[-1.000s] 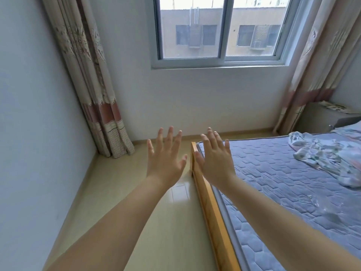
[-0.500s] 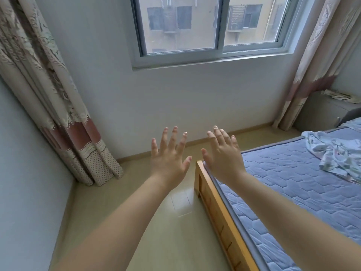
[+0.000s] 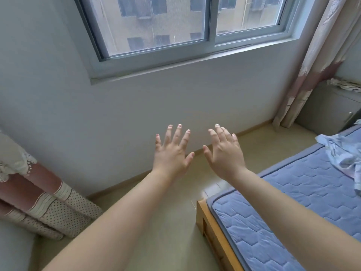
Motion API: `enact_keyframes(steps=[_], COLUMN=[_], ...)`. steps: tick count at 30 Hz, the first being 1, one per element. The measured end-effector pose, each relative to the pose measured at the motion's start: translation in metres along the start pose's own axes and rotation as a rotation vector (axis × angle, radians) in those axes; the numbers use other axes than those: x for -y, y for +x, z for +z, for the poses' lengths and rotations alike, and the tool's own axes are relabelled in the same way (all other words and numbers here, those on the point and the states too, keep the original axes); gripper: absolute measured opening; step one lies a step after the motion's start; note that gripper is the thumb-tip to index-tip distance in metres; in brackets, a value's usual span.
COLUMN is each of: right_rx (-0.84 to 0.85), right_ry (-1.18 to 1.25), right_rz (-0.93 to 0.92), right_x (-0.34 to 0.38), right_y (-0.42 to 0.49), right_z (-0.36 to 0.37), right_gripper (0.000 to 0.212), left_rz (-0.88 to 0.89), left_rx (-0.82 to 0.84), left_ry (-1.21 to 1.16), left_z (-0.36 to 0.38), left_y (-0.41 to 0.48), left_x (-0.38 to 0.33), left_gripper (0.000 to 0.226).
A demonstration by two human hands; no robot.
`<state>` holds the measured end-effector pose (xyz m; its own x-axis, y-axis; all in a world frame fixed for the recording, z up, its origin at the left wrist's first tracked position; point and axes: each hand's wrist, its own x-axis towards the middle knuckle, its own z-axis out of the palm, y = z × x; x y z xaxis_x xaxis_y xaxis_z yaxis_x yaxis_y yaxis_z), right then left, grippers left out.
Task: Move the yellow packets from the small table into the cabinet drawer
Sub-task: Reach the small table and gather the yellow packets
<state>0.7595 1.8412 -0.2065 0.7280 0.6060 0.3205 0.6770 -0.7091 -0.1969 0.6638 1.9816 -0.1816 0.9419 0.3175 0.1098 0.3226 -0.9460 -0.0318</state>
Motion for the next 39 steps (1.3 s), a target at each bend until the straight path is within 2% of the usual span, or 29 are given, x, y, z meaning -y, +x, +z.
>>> enact_keyframes(steps=[4,10,16,21,25,28,31,37,39], right_rx=[-0.020,-0.067,-0.071,-0.093,-0.116,-0.140,-0.161,-0.188,-0.193], right_ry=[-0.023,-0.062,-0.096,-0.145,-0.184,-0.220,-0.243,-0.257,-0.258], right_rz=[0.042,0.189,0.425,0.618,0.760,0.826,0.870,0.981,1.005], right_x=[-0.016,-0.063,-0.128,-0.212,-0.295,-0.368,-0.456,-0.613,-0.657], right_y=[0.094,0.243,0.362,0.406,0.421,0.435,0.455,0.493,0.503], right_z=[0.037,0.093,0.109,0.111,0.108,0.105,0.096,0.060,0.049], right_gripper=[0.072,0.067,0.077,0.070,0.073,0.062,0.054,0.062,0.055], left_rz=[0.058,0.216,0.431,0.622,0.780,0.870,0.923,1.014,1.029], left_rx=[-0.003,-0.049,-0.015,0.013,0.038,0.018,-0.015,0.005,0.008], left_ry=[-0.018,-0.046,-0.086,-0.149,-0.173,-0.169,-0.176,-0.213,-0.231], left_z=[0.021,0.056,0.068,0.083,0.100,0.111,0.117,0.117,0.118], left_y=[0.099,0.284,0.461,0.569,0.633,0.685,0.748,0.847,0.876], left_x=[0.029,0.064,0.047,-0.023,-0.104,-0.169,-0.247,-0.400,-0.442], left_gripper=[0.067,0.066,0.066,0.065,0.065,0.065,0.065,0.065,0.065])
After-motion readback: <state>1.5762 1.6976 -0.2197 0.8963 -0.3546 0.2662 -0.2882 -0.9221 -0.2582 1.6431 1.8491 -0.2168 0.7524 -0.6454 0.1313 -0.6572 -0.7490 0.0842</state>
